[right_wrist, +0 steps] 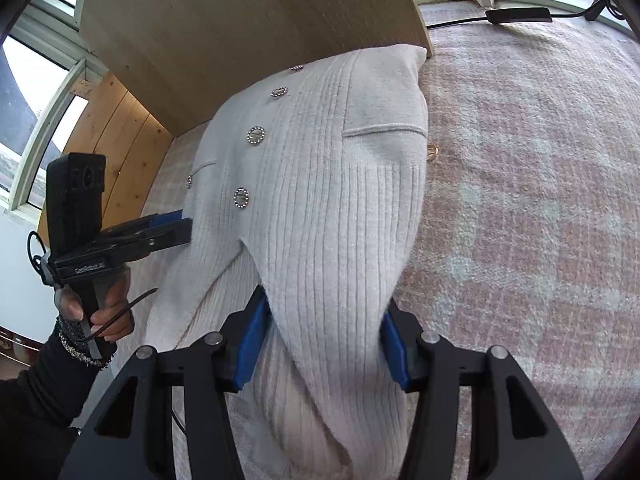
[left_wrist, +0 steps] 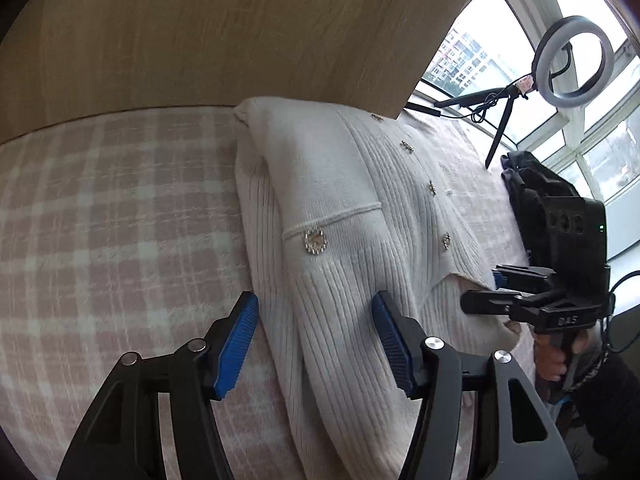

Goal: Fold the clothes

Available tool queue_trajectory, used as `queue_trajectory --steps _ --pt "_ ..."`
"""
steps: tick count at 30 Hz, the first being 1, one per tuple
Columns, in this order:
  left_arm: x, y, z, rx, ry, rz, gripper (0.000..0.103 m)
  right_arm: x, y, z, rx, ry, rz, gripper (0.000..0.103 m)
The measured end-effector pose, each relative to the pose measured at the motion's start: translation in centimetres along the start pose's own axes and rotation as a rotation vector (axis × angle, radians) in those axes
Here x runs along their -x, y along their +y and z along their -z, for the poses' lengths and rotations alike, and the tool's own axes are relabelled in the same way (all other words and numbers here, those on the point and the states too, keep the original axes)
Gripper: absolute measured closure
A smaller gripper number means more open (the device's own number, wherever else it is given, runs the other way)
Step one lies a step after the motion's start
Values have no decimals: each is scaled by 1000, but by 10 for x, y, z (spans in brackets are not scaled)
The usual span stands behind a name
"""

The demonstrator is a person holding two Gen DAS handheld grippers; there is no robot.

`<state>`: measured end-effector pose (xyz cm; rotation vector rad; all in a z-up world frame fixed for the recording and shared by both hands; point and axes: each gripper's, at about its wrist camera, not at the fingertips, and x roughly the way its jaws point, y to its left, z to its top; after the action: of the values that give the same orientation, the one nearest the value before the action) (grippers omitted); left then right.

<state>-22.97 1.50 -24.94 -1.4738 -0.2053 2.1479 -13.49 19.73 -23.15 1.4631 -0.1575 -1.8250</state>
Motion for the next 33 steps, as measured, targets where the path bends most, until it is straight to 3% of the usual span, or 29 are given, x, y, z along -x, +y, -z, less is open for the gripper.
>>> queue_trajectory --steps 6,9,15,21,23,25,26,27,33 --pt "-8 7 0 -10 24 15 32 1 1 2 2 -9 2 52" --pt "-7 9 1 -8 23 32 33 1 1 2 4 -11 -4 52" --pt "-10 -5 4 -32 57 65 46 0 1 3 8 -8 -9 52" --pt "-11 -1 3 -15 49 73 40 0 -1 0 2 -3 -14 52" --pt "-11 -6 5 -24 36 62 49 -1 2 0 7 -4 1 52" --pt "-11 -14 7 -44 23 49 69 -2 7 -1 15 -5 20 56" --pt "-10 -19 7 -56 11 36 71 -3 11 -2 22 -5 26 66" --pt "-7 -21 6 -56 1 27 74 -4 16 -3 30 -6 28 68" --pt "21 -23 -1 3 -69 72 84 15 57 -17 67 -102 -12 74"
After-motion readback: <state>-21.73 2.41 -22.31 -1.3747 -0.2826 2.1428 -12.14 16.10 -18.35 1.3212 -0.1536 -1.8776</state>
